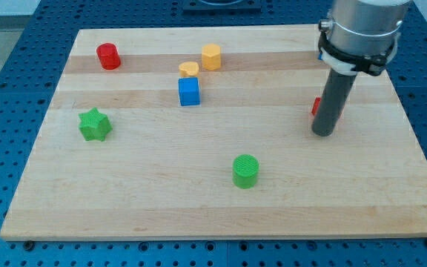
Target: Put the red star horizontal to the green star
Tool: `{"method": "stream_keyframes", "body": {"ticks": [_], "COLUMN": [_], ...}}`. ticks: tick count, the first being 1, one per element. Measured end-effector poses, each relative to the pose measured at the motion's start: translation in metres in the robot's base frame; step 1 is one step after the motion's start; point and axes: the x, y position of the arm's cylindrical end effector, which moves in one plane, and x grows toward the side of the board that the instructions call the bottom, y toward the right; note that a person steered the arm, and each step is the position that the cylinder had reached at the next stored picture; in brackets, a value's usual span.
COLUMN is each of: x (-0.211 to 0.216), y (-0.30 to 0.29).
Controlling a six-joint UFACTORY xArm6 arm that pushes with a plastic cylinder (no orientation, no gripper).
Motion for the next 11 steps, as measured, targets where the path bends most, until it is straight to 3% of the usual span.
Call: {"method": "stream_keyframes", "body": {"ticks": [2, 3, 7, 9, 11], "x": [0.001, -0.038, -0.021, -0.022, -0.022], "y": [-0.051, -0.036, 0.024, -0.060, -0.071]}}
